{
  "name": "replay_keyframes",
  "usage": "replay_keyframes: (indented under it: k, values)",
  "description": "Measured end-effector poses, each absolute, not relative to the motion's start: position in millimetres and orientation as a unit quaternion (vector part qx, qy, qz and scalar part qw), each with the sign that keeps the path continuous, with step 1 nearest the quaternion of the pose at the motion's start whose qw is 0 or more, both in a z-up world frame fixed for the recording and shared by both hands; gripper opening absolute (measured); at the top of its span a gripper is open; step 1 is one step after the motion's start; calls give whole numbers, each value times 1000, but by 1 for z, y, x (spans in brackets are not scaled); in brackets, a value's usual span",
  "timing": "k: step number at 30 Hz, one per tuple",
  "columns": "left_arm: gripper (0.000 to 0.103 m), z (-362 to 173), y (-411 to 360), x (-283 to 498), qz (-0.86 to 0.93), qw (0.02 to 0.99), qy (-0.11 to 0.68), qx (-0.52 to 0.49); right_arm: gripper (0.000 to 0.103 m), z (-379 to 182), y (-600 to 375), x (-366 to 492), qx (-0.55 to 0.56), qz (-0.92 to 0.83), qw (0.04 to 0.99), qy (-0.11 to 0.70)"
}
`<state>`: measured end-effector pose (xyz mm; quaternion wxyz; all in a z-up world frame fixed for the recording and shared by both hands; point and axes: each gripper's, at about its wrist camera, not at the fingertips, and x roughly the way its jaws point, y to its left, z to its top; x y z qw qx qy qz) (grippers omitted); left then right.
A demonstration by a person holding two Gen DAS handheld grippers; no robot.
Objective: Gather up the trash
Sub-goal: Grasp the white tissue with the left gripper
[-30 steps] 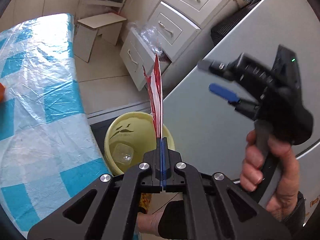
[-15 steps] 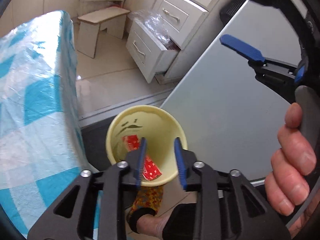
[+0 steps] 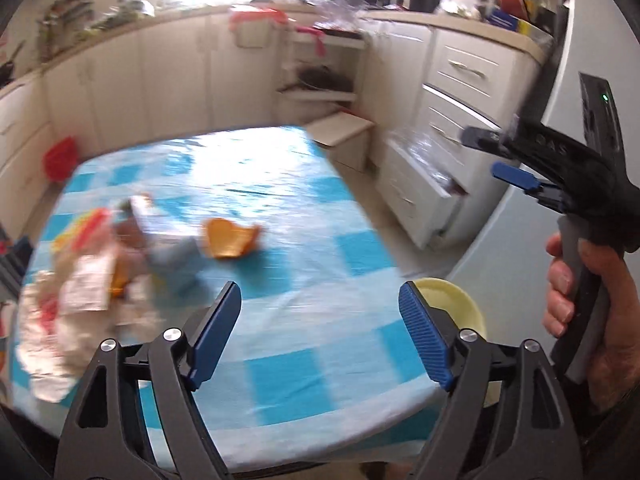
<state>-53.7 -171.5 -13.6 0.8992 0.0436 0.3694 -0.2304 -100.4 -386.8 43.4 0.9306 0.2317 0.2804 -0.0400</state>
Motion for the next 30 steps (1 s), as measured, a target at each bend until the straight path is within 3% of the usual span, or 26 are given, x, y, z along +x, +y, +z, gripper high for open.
replay_keyframes:
  k: [10,23,24,26,28,30]
  values:
    - [83,-20,-39,-13,-89,925,369,-7,79,37,-316,-67,168,32,934,314]
    - [82,-62,-46,39,-44,906,413,78,79,11,-266,-35,140,75,913,376]
    - [79,-64,-45,43,-47,904,420,71,79,8,-264,-31,144,78,909,383]
    - [45,-66,-39,51,-57,898,435,43,79,3,-257,-25,147,83,903,395]
    - [32,-71,-32,58,-73,888,454,12,79,-3,-251,-18,147,85,897,409]
    - [29,-69,-26,59,-79,888,453,-4,77,-9,-247,-12,147,80,889,426]
